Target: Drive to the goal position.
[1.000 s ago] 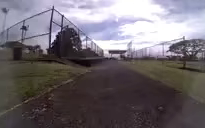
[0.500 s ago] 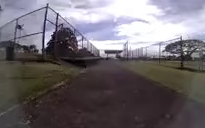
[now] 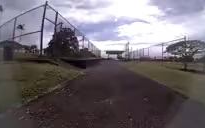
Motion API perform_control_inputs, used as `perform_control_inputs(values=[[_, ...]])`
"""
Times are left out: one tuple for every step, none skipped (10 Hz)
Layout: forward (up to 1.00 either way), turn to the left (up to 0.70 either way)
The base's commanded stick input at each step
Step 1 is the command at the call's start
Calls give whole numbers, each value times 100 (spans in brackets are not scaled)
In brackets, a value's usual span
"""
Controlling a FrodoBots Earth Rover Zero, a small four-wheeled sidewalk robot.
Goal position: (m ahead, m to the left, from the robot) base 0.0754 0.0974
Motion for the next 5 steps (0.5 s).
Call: perform_control_inputs(values=[[50, 0], [50, 0], [50, 0], [50, 0], [50, -50]])
